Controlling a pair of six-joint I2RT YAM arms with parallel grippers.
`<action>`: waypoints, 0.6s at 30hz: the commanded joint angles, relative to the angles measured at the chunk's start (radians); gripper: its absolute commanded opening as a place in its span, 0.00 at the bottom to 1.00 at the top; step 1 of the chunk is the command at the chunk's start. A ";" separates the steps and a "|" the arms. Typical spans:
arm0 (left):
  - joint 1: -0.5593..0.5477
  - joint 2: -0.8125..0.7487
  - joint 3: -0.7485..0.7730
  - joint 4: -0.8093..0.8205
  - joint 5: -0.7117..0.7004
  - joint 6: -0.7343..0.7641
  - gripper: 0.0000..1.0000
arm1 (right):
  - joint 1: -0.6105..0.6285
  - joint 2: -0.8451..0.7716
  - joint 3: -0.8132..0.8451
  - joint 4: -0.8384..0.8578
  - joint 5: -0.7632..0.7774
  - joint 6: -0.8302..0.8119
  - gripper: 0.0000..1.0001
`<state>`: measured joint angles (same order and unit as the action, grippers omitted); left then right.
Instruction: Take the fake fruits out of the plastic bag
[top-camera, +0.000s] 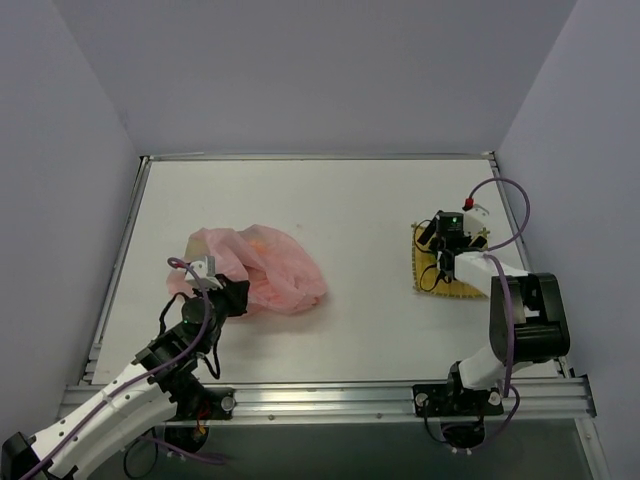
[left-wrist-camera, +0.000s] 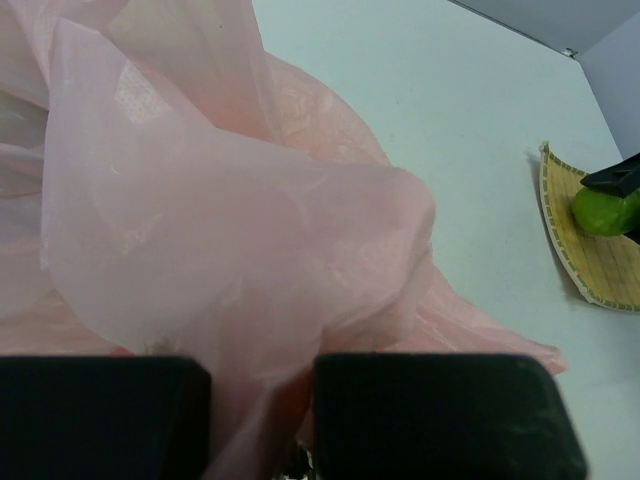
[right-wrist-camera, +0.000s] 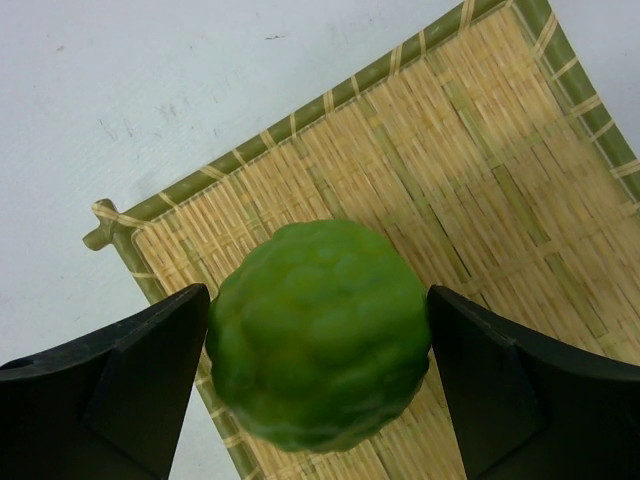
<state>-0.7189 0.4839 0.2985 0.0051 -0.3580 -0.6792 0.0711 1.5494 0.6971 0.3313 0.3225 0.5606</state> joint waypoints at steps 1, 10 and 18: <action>0.003 0.001 0.027 0.035 0.005 0.027 0.02 | -0.008 -0.009 0.036 0.022 -0.003 0.013 0.85; 0.003 -0.013 0.025 0.021 -0.012 0.027 0.02 | 0.013 -0.282 0.070 -0.090 -0.063 -0.018 0.99; 0.001 -0.022 0.014 0.007 -0.021 0.018 0.02 | 0.545 -0.428 0.127 -0.078 -0.075 -0.033 0.23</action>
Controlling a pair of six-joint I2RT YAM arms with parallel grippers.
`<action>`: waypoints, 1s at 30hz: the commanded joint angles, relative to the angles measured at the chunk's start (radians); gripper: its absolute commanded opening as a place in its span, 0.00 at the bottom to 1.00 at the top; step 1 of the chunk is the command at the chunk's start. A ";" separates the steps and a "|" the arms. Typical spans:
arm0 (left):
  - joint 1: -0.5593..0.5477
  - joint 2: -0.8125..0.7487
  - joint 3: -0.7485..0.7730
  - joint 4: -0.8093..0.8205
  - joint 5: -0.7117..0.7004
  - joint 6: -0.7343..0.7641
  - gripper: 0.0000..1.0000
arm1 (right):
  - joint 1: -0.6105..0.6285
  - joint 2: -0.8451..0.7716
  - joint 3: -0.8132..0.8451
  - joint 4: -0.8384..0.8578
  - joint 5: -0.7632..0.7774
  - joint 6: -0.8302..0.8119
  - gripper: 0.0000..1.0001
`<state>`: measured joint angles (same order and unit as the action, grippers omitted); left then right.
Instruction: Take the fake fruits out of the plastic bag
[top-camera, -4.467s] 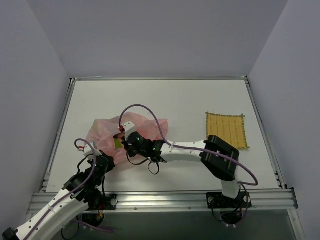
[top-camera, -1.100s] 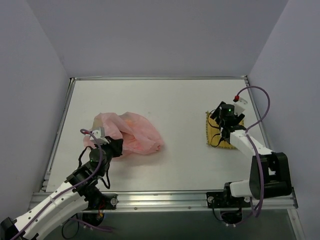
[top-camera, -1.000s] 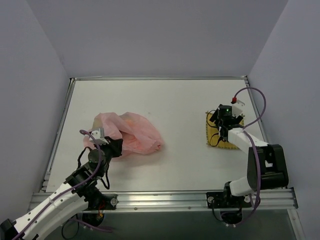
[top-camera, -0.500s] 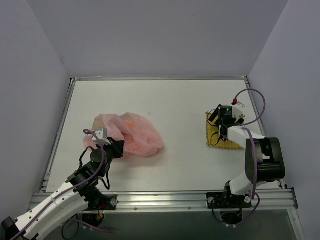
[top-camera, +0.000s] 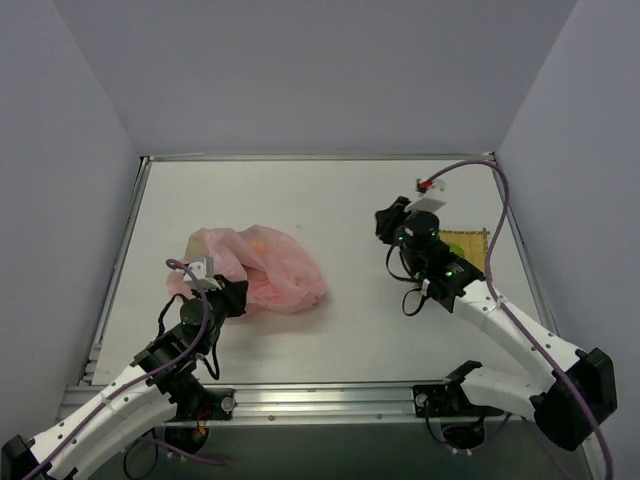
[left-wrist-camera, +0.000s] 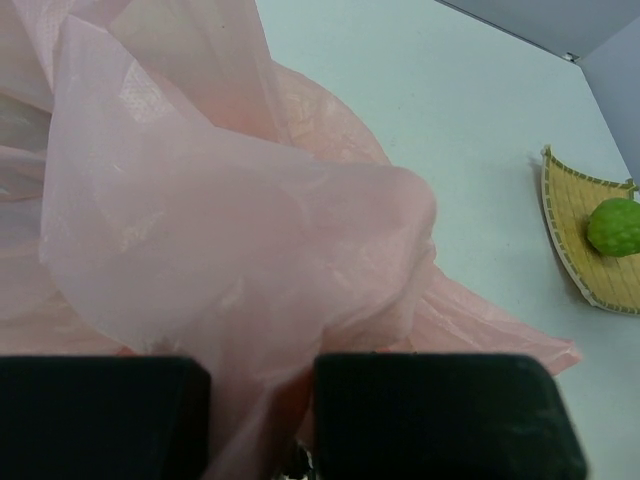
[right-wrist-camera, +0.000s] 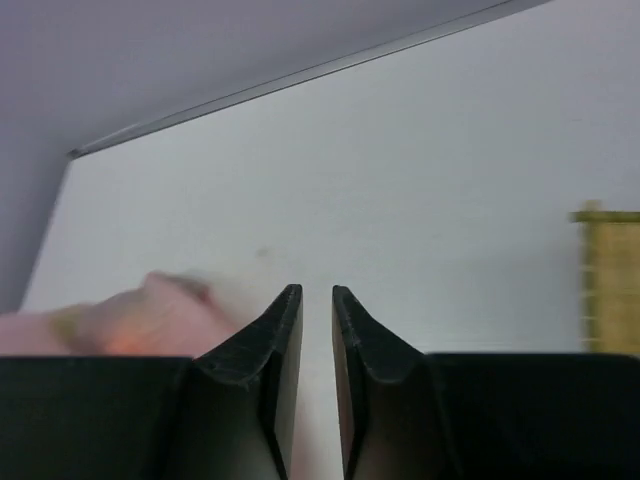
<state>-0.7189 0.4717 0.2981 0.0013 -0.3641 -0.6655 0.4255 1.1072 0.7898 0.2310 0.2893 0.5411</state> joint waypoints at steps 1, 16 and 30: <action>0.001 -0.015 0.013 0.003 -0.019 0.003 0.02 | 0.264 0.057 0.063 0.040 -0.045 -0.013 0.11; -0.005 -0.214 0.003 -0.377 -0.093 -0.117 0.02 | 0.768 0.666 0.376 0.287 -0.096 -0.041 0.07; -0.007 -0.277 -0.025 -0.466 -0.038 -0.158 0.02 | 0.664 1.099 0.687 0.261 0.139 -0.043 0.09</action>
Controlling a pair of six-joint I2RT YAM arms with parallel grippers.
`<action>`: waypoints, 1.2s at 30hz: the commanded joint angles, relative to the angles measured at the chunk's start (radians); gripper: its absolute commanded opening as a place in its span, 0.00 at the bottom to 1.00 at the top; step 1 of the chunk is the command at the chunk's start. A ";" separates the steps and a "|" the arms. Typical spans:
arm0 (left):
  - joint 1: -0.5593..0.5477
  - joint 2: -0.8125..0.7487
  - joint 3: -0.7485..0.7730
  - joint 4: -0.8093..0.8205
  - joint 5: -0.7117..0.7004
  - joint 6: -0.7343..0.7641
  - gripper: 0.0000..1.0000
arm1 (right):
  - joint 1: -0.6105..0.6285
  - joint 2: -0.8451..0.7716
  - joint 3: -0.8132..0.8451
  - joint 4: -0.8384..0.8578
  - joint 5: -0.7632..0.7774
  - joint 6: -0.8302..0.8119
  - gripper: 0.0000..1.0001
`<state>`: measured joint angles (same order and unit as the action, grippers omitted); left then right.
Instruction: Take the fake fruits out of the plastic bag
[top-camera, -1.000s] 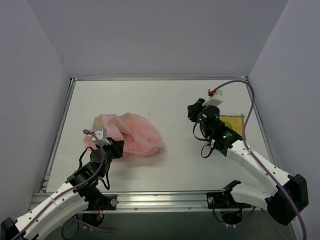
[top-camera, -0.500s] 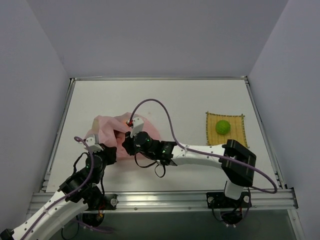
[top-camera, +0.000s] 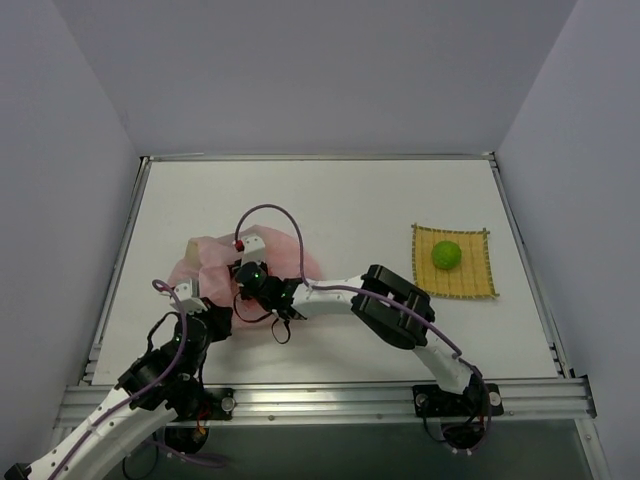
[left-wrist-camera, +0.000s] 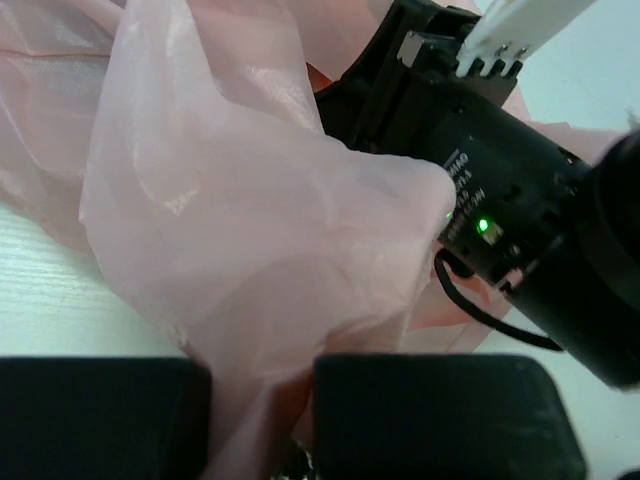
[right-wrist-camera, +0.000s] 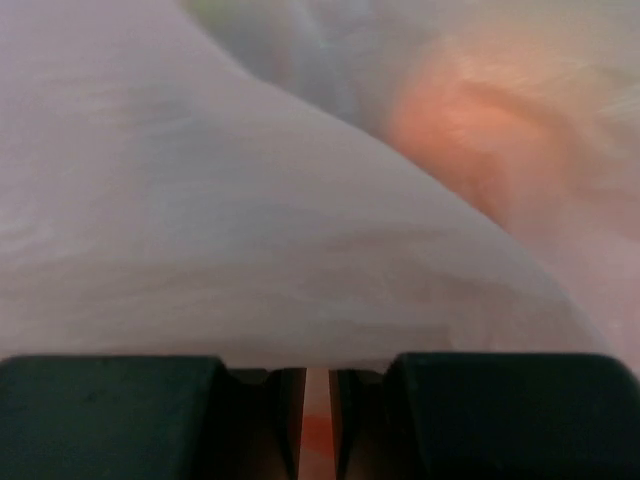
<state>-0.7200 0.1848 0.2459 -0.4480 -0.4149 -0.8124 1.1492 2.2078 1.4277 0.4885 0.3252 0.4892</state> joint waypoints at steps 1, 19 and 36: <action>-0.007 0.016 0.026 -0.012 0.016 -0.010 0.02 | -0.075 -0.002 0.050 0.013 0.107 0.014 0.09; -0.007 0.041 0.050 -0.007 0.013 0.004 0.02 | -0.172 -0.008 0.119 0.093 0.072 -0.158 0.41; -0.007 0.068 0.082 0.026 0.013 0.016 0.02 | -0.180 0.052 0.263 0.026 -0.015 -0.196 0.77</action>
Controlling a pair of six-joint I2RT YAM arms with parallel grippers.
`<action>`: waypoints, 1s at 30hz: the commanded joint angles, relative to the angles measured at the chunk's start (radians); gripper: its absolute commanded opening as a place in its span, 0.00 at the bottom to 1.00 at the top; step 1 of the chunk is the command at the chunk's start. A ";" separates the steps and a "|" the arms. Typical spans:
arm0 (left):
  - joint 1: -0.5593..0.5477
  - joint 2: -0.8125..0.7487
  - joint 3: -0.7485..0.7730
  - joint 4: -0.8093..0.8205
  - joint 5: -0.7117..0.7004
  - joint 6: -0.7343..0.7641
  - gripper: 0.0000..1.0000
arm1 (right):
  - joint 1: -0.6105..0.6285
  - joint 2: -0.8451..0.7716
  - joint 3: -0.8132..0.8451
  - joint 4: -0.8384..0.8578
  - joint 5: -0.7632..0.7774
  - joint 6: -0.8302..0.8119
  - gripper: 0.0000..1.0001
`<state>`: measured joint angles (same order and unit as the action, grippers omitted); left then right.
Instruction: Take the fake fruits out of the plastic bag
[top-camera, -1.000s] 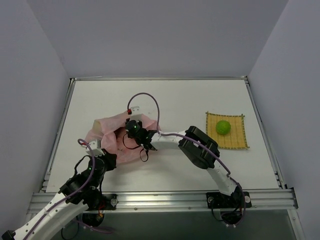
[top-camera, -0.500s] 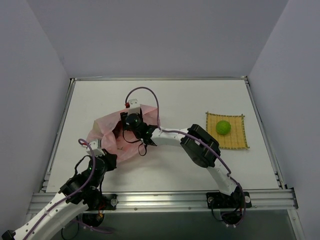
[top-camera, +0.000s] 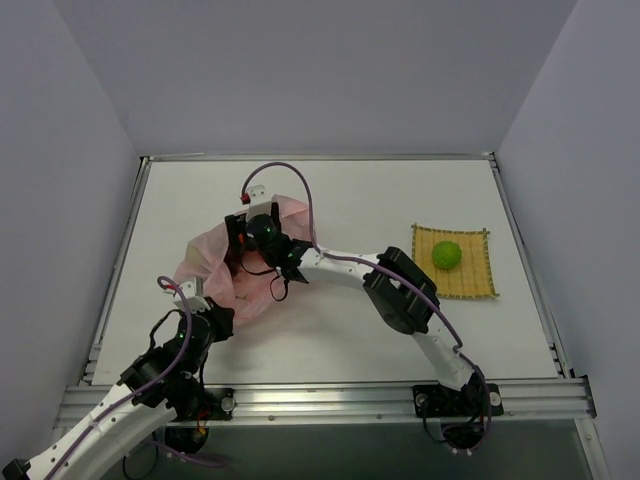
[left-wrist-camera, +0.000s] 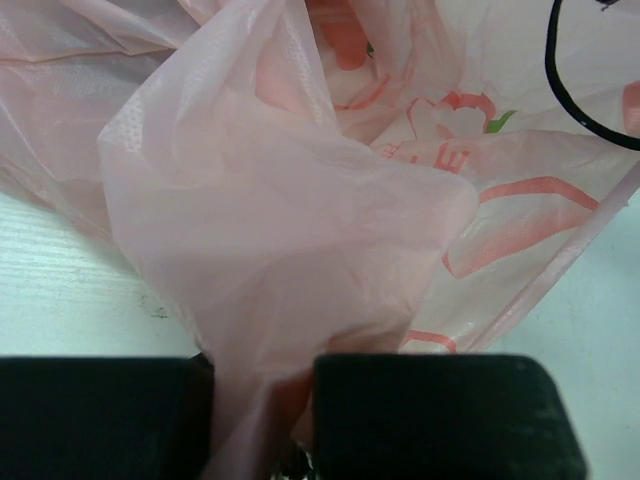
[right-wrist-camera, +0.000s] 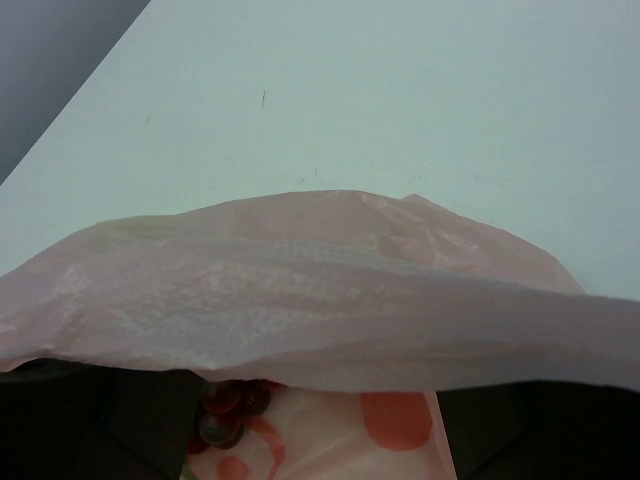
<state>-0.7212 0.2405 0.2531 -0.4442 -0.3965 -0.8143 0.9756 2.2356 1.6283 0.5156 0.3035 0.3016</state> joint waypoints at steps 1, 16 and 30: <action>-0.006 0.014 0.077 0.027 -0.004 0.018 0.02 | -0.008 0.033 0.074 -0.009 0.011 -0.013 0.77; -0.006 0.023 0.077 0.039 0.002 0.015 0.02 | -0.012 0.105 0.119 -0.121 0.057 -0.028 0.86; -0.006 0.026 0.069 0.039 0.004 0.010 0.02 | -0.018 0.142 0.140 -0.206 0.175 0.024 0.78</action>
<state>-0.7212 0.2562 0.2787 -0.4202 -0.3931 -0.8127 0.9672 2.3863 1.7676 0.3317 0.4049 0.3012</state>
